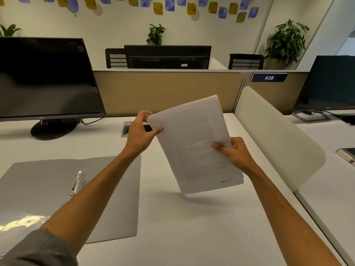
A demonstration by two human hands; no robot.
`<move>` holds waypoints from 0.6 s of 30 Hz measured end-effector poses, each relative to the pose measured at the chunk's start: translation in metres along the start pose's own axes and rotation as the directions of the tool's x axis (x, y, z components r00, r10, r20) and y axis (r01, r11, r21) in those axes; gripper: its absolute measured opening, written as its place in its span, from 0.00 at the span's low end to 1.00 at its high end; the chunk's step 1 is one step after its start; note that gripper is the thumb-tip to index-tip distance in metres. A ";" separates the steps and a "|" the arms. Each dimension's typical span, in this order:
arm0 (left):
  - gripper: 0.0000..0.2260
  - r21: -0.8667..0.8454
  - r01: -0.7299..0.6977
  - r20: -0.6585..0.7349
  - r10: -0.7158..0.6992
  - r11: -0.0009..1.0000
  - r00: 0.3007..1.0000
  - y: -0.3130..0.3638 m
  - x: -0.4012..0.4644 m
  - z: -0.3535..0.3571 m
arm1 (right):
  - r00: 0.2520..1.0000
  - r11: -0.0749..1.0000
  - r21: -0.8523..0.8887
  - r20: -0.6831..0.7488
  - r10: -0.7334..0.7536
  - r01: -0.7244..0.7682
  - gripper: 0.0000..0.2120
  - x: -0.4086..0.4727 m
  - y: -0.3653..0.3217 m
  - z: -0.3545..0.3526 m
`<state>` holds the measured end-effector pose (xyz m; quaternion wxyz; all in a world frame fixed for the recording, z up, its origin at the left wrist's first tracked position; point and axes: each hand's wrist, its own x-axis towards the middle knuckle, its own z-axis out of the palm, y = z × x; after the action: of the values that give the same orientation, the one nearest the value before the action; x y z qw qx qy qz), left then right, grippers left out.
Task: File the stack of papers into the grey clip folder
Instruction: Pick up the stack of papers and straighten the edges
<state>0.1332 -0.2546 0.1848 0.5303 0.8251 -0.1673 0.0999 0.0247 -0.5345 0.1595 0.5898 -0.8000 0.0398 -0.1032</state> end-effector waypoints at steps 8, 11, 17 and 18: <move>0.17 -0.460 0.402 0.270 -0.307 0.792 0.913 -0.023 -0.070 0.053 | 0.982 0.957 0.279 -0.142 0.122 -0.079 0.16 -0.020 0.028 0.031; 0.13 -0.467 0.368 0.190 -0.315 0.804 0.930 -0.031 -0.085 0.063 | 0.978 0.942 0.319 -0.134 0.157 -0.107 0.25 -0.031 0.045 0.039; 0.17 -0.392 0.428 0.230 -0.363 0.814 0.903 -0.057 -0.105 0.069 | 0.969 0.931 0.296 -0.060 0.240 -0.212 0.16 -0.048 0.073 0.052; 0.16 -0.386 0.422 0.232 -0.357 0.820 0.905 -0.058 -0.104 0.069 | 0.966 0.934 0.284 -0.075 0.247 -0.217 0.12 -0.048 0.073 0.054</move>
<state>0.0582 -0.2777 0.0712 0.6931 0.7102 -0.0517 -0.1119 -0.0061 -0.4967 0.0692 0.6995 -0.6937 0.1515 -0.0808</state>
